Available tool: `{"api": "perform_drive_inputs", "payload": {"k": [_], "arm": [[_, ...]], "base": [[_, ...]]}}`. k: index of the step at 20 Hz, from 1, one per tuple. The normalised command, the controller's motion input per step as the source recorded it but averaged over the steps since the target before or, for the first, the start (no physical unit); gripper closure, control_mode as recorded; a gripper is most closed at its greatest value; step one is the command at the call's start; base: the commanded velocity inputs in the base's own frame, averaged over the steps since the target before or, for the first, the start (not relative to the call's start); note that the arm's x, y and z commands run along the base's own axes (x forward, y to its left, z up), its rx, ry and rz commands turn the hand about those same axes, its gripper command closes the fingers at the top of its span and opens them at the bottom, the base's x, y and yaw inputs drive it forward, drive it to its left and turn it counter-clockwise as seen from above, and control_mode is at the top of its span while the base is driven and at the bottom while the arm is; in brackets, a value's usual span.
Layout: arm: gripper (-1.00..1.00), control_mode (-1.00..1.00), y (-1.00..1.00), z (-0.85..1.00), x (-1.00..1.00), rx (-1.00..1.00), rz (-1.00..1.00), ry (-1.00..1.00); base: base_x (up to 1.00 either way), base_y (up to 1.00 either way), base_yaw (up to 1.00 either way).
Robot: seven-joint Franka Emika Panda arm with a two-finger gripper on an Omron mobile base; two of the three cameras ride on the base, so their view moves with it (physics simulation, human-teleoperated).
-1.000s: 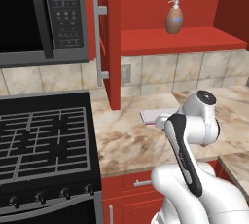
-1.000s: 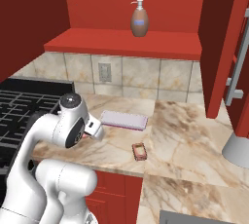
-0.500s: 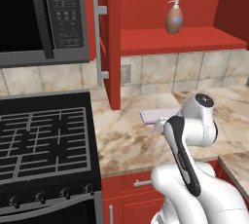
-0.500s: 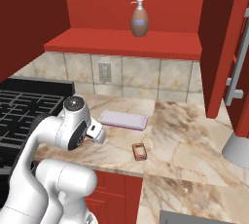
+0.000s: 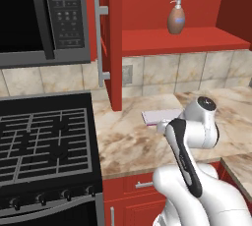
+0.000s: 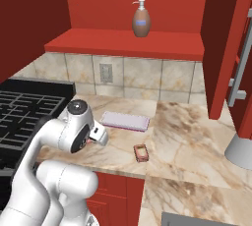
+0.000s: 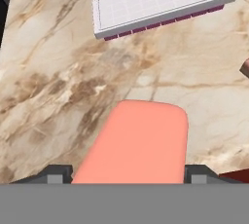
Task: Pick the bar soap and bar soap from the cabinet and place them on the counter.
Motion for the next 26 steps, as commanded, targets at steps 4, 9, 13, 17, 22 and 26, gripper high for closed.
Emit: {"api": "perform_drive_inputs", "payload": {"k": [4,9,13,17,22,26], "arm": [[1.0,-1.0,0.0,-0.27,0.19,0.0,0.01,-0.09],[1.0,-1.0,0.0,-0.31,0.27,0.0,0.0,-0.05],[1.0,-1.0,0.0,-0.33,0.24,0.0,0.0,0.0],[1.0,-1.0,0.0,-0.42,0.16,0.0,0.0,0.0],[1.0,-1.0,0.0,-0.5,0.19,0.0,0.0,0.0],[1.0,-1.0,0.0,-0.56,0.18,0.0,0.0,0.0]], "base": [[0.0,0.0,0.0],[0.0,0.0,0.0],[0.0,0.0,0.0],[0.0,0.0,0.0],[0.0,0.0,0.0],[0.0,0.0,0.0]]}}
